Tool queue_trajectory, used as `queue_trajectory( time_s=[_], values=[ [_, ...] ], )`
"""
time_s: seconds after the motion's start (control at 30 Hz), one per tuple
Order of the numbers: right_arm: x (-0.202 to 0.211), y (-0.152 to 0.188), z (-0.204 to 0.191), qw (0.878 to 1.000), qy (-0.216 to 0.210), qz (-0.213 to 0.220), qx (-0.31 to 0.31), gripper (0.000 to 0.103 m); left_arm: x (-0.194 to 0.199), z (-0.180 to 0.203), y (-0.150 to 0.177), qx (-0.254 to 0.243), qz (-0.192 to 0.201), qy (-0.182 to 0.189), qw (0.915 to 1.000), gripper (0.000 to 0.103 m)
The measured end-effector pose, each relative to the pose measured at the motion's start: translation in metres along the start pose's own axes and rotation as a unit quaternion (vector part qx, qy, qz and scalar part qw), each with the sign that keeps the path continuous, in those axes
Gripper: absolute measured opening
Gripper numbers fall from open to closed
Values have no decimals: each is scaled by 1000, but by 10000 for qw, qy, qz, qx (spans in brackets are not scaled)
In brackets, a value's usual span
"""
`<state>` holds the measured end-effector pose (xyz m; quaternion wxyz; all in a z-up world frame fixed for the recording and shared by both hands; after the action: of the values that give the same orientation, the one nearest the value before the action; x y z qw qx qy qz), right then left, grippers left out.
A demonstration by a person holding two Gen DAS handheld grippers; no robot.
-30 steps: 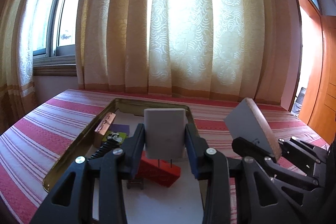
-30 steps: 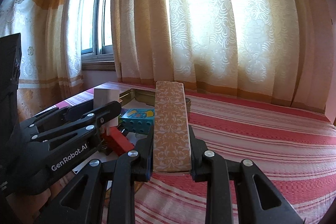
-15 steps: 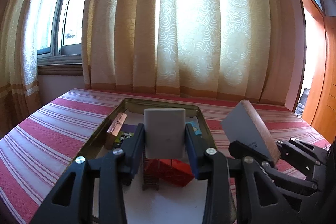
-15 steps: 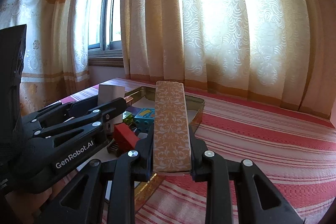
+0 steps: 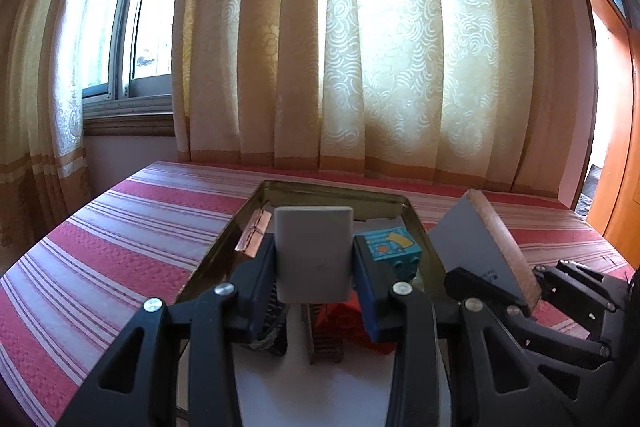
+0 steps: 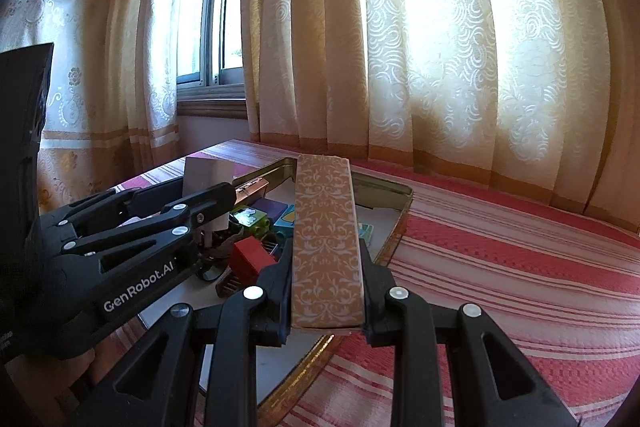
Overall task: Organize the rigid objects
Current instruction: 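Carry the patterned block and white charger over the tin tray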
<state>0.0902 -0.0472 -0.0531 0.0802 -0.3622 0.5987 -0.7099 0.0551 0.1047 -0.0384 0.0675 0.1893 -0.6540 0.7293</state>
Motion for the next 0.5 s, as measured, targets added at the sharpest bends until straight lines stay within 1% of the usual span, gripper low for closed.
queue_trajectory(
  time_s=[0.17, 0.3, 0.4, 0.5],
  values=[
    [-5, 0, -2, 9999, -75, -88, 24, 28, -5, -5, 0, 7, -151, 2, 9999, 37],
    [-13, -2, -5, 9997, -167, -156, 39, 28, -11, -10, -1, -33, -293, -82, 9995, 37],
    [-21, -4, -5, 9993, -236, -275, 31, 28, -17, -16, -4, -46, -471, -79, 9988, 37],
    [-28, -7, -4, 9981, -405, -443, -105, 28, -23, -23, -6, 27, -700, 43, 9975, 37]
  ],
)
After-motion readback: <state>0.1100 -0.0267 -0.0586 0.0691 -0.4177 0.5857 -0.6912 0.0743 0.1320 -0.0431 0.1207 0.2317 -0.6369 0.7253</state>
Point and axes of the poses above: each gripper's, at about its wrist camera, not at the fingertips, and x roughly against the way its jaws point, z to its right, y to its underside, the point moved 2 cm from there along -x, roughly the way its jaws point, and after that the axes turned 1 degree about -z, right-handed, at the moved point
